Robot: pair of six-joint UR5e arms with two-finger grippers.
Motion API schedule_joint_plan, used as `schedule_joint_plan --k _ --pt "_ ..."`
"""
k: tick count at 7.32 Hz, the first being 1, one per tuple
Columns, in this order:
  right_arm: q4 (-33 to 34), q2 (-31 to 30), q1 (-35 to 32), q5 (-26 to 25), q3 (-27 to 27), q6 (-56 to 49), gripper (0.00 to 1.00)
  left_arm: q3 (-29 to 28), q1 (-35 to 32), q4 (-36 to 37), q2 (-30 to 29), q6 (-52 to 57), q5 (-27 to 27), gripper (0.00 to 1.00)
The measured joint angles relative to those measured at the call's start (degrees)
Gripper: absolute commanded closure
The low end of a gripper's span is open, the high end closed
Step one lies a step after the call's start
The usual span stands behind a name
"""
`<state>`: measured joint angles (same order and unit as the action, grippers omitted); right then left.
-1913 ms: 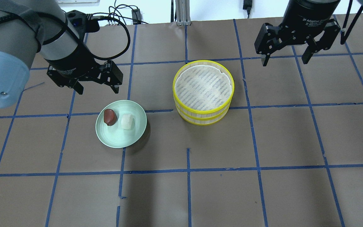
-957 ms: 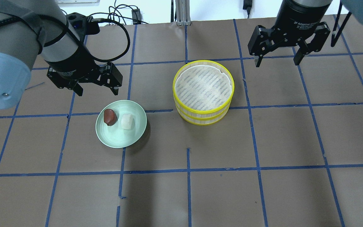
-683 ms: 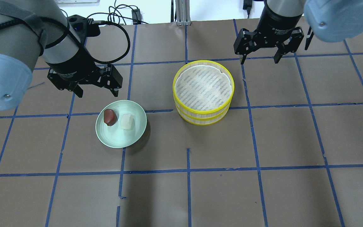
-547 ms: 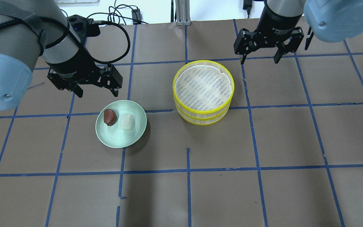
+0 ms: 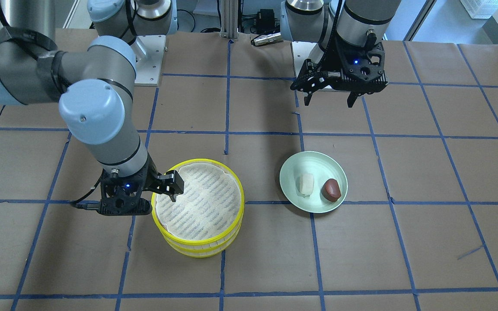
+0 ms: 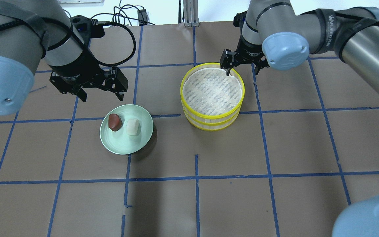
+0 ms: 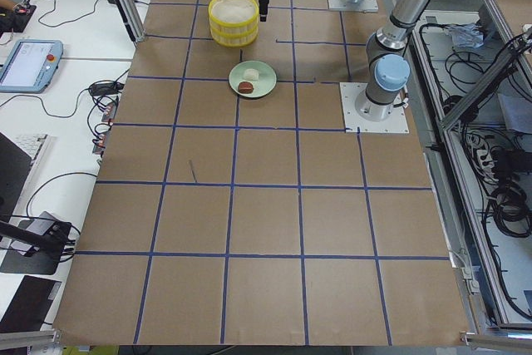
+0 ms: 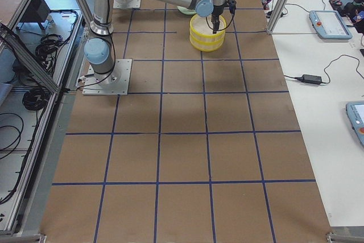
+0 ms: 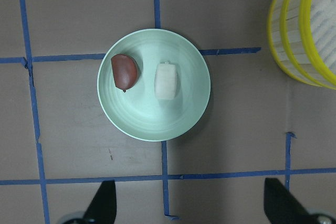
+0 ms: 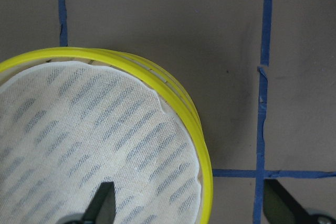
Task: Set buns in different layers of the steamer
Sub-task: 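Lower the right gripper onto the steamer rim and grasp the upper layer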
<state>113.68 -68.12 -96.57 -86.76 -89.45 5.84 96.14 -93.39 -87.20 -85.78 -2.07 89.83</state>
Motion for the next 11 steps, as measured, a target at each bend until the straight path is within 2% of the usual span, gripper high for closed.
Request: schedule_joint_plan --k 1,2,3,4,5,6,8,11 --pt "2.1 1.2 -0.1 -0.2 -1.4 0.2 0.06 0.0 0.0 0.0 0.0 -0.2 0.0 0.00" --pt "3.7 2.0 -0.1 -0.5 -3.0 0.3 0.16 -0.1 0.0 0.1 0.0 -0.3 0.0 0.00" --pt "4.5 2.2 -0.1 -0.6 -4.0 0.3 0.19 -0.1 -0.1 0.1 0.1 -0.4 -0.1 0.00" --pt "4.8 2.3 -0.1 -0.7 -4.5 0.3 0.18 -0.2 -0.1 0.1 0.1 -0.5 -0.1 0.00" --pt "4.9 2.3 -0.1 -0.7 -4.6 0.3 0.23 -0.4 -0.1 0.1 0.1 -0.5 -0.2 0.00" --pt "4.9 2.3 -0.1 -0.7 -4.7 0.3 0.52 -0.6 -0.1 0.1 0.1 -0.5 -0.3 0.00" --pt "4.9 2.4 0.0 -0.5 -4.7 0.6 0.92 -1.0 0.0 0.4 -0.1 -0.1 -0.6 0.00" --pt "4.6 2.2 0.3 -1.1 -4.5 1.1 0.95 -0.9 0.0 0.5 -0.8 -0.4 -0.6 0.00"
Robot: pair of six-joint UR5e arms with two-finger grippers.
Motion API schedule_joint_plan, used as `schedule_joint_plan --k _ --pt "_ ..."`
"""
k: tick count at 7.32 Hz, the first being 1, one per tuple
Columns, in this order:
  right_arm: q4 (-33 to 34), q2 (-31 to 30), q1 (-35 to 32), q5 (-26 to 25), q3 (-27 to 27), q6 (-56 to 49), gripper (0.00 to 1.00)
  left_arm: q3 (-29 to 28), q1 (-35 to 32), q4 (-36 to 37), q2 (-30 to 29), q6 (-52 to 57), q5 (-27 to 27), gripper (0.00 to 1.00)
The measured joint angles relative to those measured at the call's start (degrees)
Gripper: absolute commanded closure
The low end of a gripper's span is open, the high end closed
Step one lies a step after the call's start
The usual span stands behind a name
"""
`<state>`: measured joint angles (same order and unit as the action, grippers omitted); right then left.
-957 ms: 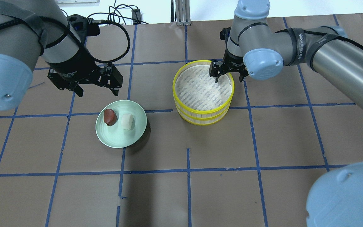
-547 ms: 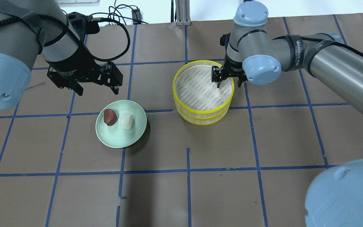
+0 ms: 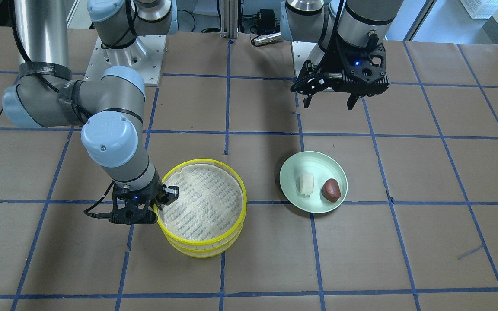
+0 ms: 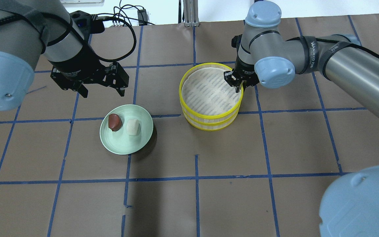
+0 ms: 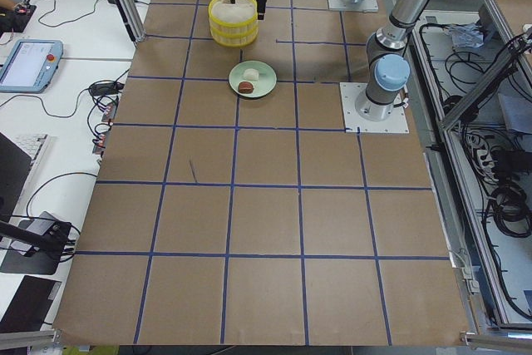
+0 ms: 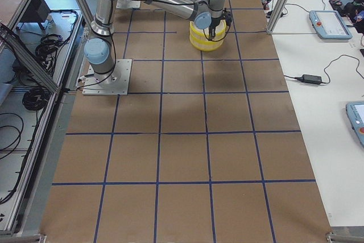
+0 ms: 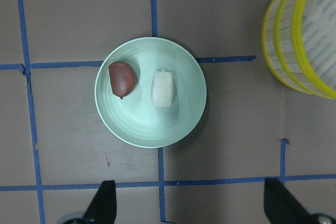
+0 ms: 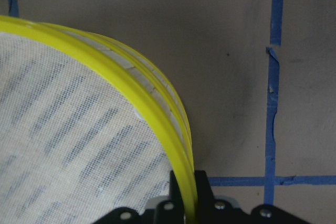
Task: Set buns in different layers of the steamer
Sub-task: 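Lower the right gripper onto the steamer rim and grasp the upper layer, then lift the upper steamer layer aside with right gripper while left moves over bowl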
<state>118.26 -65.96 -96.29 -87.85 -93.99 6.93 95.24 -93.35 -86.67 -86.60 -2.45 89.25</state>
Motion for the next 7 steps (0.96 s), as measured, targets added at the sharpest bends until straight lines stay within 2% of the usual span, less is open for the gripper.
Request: schedule_joint_plan --k 3,5,7 --pt "-1.6 -2.2 0.9 -0.2 0.0 -0.8 0.96 0.9 -0.1 0.1 -1.7 -0.4 0.0 0.00" --pt "-9.5 -6.3 4.9 0.4 2.0 -2.3 0.95 1.0 -0.2 2.1 -4.7 -1.8 0.1 0.00" --pt "-17.4 -8.3 12.7 0.7 5.5 -9.2 0.94 1.5 -0.2 7.5 -9.7 -3.1 0.2 0.00"
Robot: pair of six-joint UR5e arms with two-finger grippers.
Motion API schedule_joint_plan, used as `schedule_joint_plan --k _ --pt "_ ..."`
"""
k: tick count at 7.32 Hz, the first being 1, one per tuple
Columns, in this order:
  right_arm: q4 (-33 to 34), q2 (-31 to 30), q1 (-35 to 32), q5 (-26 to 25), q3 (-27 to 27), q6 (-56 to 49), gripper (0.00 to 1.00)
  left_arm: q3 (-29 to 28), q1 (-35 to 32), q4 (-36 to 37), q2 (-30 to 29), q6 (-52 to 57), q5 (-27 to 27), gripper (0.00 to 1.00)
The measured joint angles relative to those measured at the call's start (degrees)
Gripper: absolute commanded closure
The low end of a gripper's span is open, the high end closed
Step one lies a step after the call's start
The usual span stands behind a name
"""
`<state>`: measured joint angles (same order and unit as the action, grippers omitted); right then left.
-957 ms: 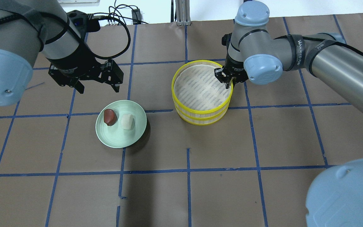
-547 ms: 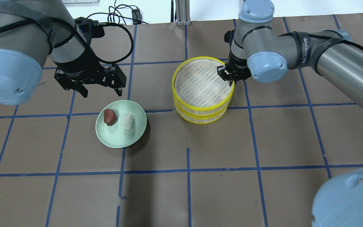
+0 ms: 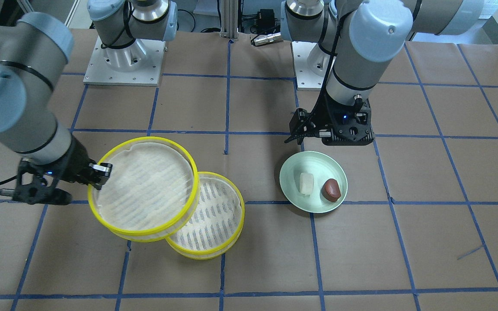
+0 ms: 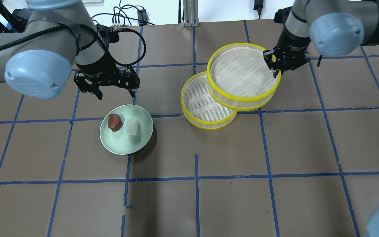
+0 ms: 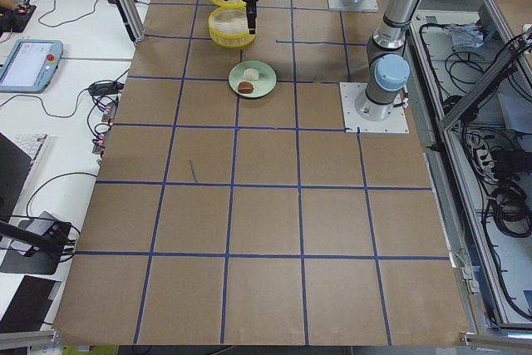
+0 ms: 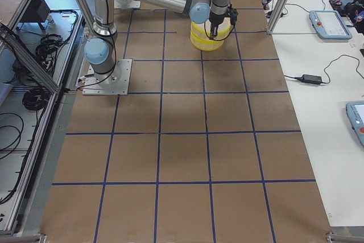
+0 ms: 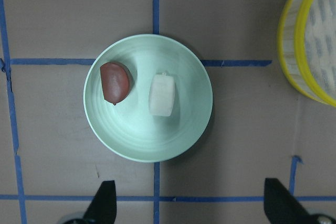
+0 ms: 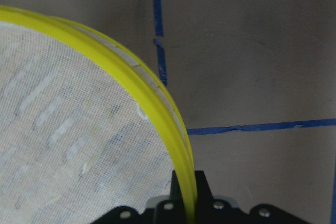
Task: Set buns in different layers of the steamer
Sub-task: 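Lift the upper steamer layer aside with right gripper while left moves over bowl, then grasp the white bun in the green bowl with the left gripper and lift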
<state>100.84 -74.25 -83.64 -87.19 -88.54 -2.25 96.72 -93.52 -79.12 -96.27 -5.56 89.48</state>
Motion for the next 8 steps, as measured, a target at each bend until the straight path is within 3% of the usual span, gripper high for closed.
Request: schedule_joint_plan --k 4,6,8 --pt "-1.3 -0.1 21.1 -0.9 -0.2 -25.8 0.91 5.9 0.0 12.8 -8.5 0.3 1.0 0.01" --pt "3.6 1.6 25.5 -3.3 -2.7 -34.5 0.94 9.1 0.1 16.5 -10.2 0.8 3.9 0.02" --pt "8.6 2.3 26.3 -5.7 -5.2 -36.0 0.92 10.0 0.1 17.3 -11.0 1.7 5.3 0.05"
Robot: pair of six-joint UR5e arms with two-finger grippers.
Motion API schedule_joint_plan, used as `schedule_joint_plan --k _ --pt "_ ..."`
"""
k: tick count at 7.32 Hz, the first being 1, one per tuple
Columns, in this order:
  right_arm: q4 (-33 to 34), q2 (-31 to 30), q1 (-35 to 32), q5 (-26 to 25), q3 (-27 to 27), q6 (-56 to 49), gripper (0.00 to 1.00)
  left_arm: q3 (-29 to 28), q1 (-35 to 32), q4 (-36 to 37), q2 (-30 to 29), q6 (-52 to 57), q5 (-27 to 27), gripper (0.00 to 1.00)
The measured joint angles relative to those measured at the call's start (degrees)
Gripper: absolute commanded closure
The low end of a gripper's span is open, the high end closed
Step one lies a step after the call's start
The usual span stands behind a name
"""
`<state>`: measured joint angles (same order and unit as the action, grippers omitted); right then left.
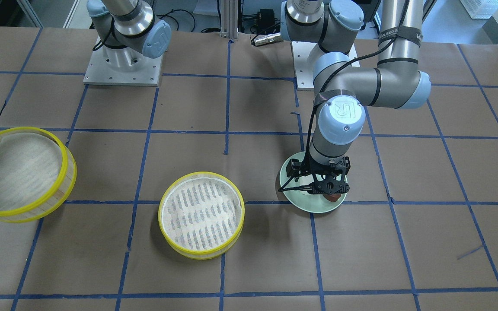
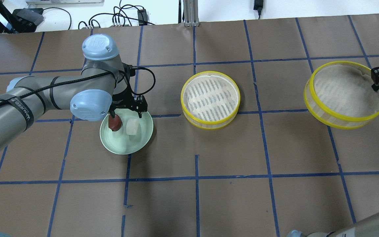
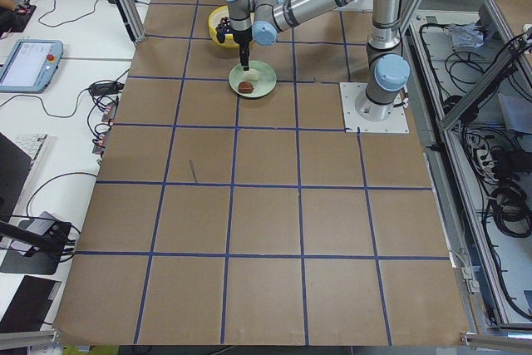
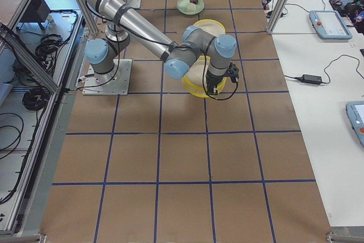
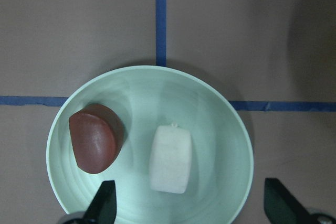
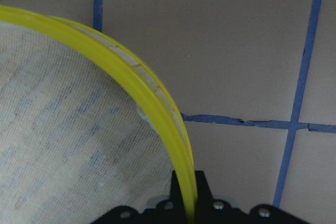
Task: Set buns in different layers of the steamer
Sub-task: 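Grasp the white bun in the green bowl with the left gripper and lift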
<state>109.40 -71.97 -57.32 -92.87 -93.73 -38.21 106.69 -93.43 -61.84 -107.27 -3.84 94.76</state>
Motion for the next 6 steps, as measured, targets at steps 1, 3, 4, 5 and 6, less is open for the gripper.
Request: schedule_joint_plan --k 1,3,4,5,6 --pt "0.8 0.0 0.1 -0.4 -0.3 -0.1 0.92 0.0 0.0 0.2 -0.3 0.1 -0.1 0.05" --pt "1.0 -0.1 0.1 -0.6 -0.4 -0.1 0.92 0.0 0.0 1.1 -1.7 0.1 -0.3 0.11" --pt "0.8 -0.1 0.1 -0.6 -0.6 0.2 0.92 0.1 0.0 2.1 -2.6 0.1 -0.3 0.27" --pt "0.8 0.0 0.1 -0.3 -0.7 0.8 0.92 0.6 -0.1 2.6 -3.1 0.0 -0.3 0.47" --pt "0.7 0.3 -0.1 0.1 -0.9 1.9 0.92 1.4 -0.1 3.0 -3.2 -0.2 -0.4 0.67"
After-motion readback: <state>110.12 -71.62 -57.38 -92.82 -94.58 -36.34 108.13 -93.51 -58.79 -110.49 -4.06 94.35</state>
